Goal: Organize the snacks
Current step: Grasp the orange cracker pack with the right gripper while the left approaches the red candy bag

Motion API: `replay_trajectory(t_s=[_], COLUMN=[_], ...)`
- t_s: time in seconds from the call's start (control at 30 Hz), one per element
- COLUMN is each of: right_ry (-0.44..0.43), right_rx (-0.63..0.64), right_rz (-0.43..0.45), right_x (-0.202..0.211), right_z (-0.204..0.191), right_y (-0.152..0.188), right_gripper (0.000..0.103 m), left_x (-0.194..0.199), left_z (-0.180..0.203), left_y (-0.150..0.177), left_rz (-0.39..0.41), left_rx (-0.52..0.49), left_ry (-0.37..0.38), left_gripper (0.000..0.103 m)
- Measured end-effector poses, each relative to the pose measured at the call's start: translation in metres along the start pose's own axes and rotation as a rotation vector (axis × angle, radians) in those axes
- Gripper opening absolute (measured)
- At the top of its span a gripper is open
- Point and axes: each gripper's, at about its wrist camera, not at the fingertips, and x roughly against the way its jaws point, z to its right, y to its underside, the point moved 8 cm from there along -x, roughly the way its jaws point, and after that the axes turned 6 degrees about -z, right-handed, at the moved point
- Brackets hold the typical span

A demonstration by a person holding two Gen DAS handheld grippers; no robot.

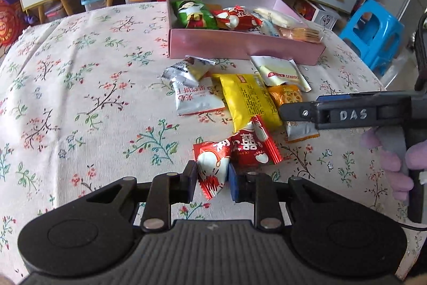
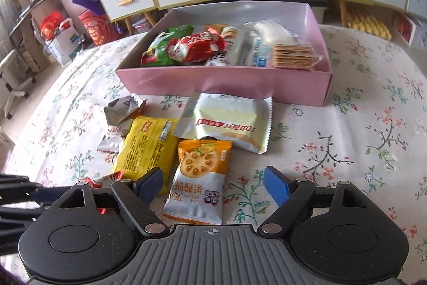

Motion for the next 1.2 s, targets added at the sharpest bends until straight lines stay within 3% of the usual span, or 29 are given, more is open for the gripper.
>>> replay_trajectory(t_s=[0.33,0.53,0.77,0.9,0.93,1.07,1.2], right_ry=[0.161,0.153,0.122,0.150,0.148,0.140,0.135], right_rx=[0.093,0.040,0.037,0.096,0.102,0.105,0.108], right_rz=[0.031,0.054,0.044,0.044,0.045,0.048,0.051], right_x=[-0.001,0.007,0.008,0.007,0.007,0.009,0.009], right_z=[0.012,0.038,0.029,0.020,0.018,0.016,0.013], right_y=[0.005,0.007,0.008,0.011,0.011,0.012,0.012], right_gripper=[0.076,0.073,0.070,0.062,0.058,0.043,0.039], left_x=[-0.003,-0.005,-0.008,-0.005,-0.005,-0.008,-0.013], left_z=[0.001,0.005,0.010,0.010,0.011,0.016,0.019], left_y=[0.002,0.001,-0.003,-0.005,-0.006,-0.010,-0.013], left_rz=[-0.020,-0.011,-0.007,-0.012,-0.008,0.006,0.022], left_rx=[-0.023,-0.057,-0.073,0.013,0.031,0.089,0.159], left_ry=[0.014,0.017,0.017,0.118,0.138,0.179,0.205], left_gripper=[0.028,0.034,0.037,0.059,0.061,0.059,0.046])
